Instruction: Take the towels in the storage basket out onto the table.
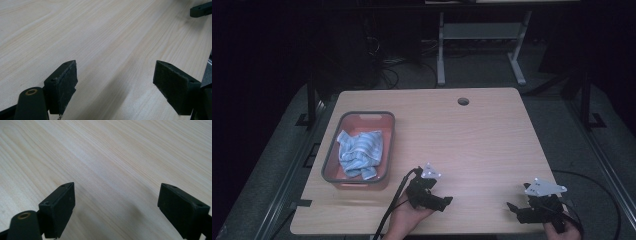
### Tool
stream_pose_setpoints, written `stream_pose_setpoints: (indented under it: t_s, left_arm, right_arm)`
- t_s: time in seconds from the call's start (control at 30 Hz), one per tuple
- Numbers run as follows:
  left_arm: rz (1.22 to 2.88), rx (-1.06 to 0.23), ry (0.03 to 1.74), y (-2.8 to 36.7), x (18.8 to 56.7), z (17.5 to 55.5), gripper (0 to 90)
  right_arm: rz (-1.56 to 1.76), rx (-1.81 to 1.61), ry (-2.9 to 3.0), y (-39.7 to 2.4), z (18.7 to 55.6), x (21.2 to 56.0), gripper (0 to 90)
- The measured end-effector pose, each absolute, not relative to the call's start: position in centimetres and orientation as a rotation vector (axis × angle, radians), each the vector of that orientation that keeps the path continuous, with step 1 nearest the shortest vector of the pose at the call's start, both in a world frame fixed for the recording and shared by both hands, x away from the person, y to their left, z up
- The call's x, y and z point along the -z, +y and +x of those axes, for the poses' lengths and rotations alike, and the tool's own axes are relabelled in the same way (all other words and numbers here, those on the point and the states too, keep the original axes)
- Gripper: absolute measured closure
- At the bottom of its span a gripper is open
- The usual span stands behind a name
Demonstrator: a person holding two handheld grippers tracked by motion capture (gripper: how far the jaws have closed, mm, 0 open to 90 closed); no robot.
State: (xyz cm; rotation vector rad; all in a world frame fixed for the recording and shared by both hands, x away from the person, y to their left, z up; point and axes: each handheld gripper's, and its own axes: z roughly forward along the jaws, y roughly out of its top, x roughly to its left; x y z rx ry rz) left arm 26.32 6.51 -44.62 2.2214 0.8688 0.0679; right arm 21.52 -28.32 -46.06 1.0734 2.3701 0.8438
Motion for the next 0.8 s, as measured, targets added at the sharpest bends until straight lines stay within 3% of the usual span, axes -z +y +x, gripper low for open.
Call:
stream_pose_setpoints:
  t_s: [0.8]
  left_arm:
    - [2.227,-0.073,0.822,4.7,40.9,28.9,18.1]
  right_arm:
    - [1.115,-0.854,2.335,-29.0,21.6,45.9,13.8]
